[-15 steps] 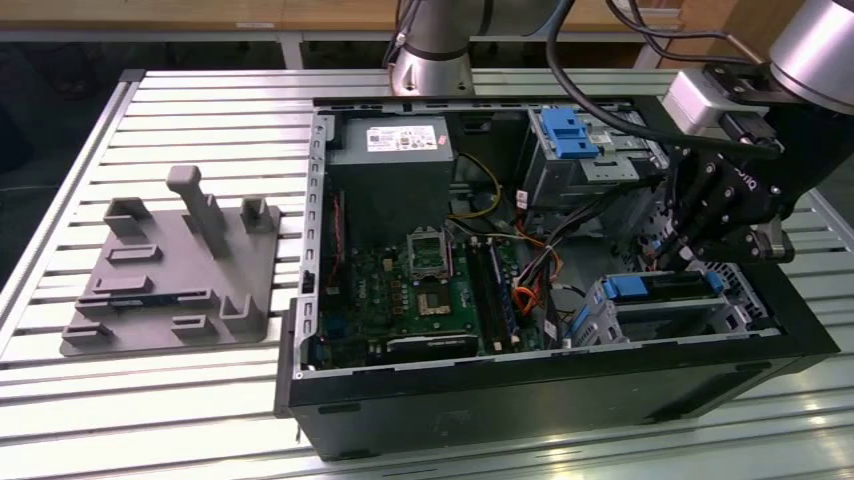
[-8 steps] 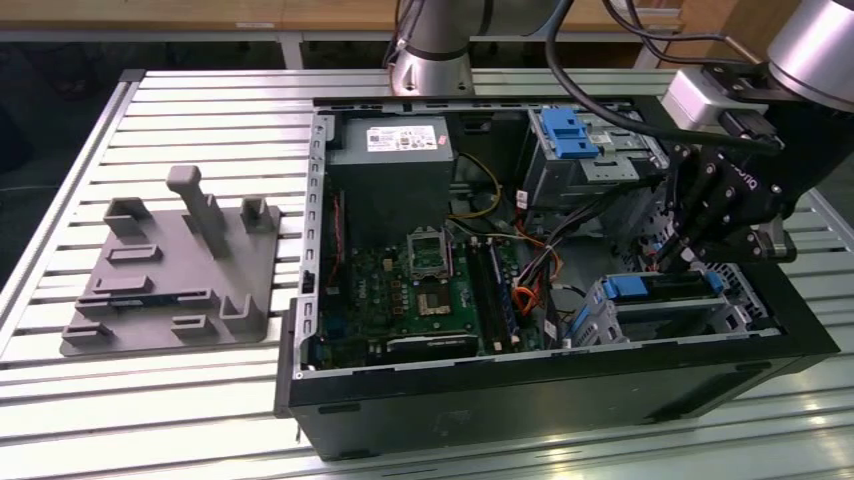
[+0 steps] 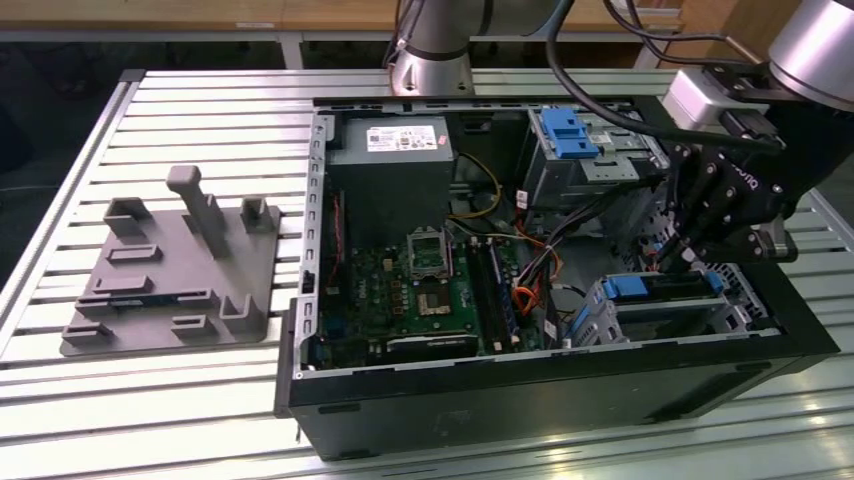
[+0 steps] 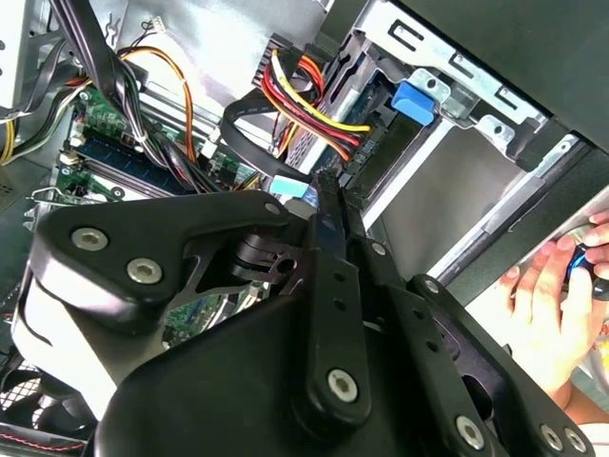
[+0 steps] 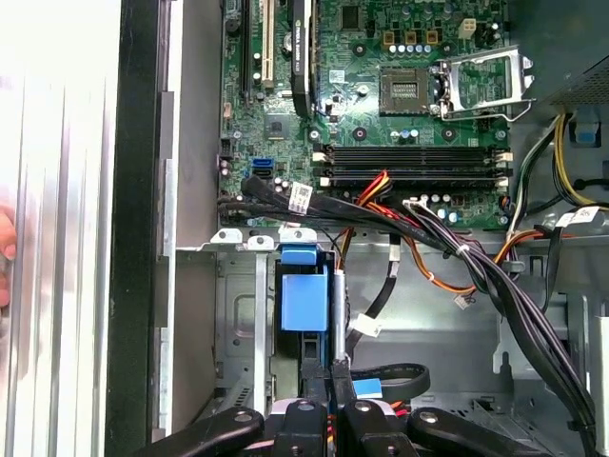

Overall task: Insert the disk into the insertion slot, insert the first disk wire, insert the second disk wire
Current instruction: 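Insert the second disk wire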

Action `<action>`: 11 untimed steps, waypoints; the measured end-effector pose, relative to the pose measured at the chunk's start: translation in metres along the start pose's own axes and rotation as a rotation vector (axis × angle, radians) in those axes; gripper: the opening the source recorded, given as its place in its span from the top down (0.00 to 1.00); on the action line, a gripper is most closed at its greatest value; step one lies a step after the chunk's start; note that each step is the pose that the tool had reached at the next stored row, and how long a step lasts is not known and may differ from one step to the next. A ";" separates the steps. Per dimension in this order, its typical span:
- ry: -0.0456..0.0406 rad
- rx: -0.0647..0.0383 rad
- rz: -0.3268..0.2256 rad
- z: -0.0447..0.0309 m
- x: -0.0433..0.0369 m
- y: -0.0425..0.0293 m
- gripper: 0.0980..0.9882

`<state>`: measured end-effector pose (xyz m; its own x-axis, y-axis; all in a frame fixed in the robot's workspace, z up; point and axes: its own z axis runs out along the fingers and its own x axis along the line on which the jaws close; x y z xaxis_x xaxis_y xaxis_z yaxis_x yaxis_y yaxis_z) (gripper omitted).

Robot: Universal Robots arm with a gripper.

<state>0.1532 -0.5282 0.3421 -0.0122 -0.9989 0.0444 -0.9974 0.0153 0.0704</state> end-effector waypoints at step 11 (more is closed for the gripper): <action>-0.0006 0.000 0.000 0.0006 0.0025 -0.0010 0.95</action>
<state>0.1541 -0.5307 0.3416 -0.0123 -0.9990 0.0438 -0.9974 0.0154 0.0707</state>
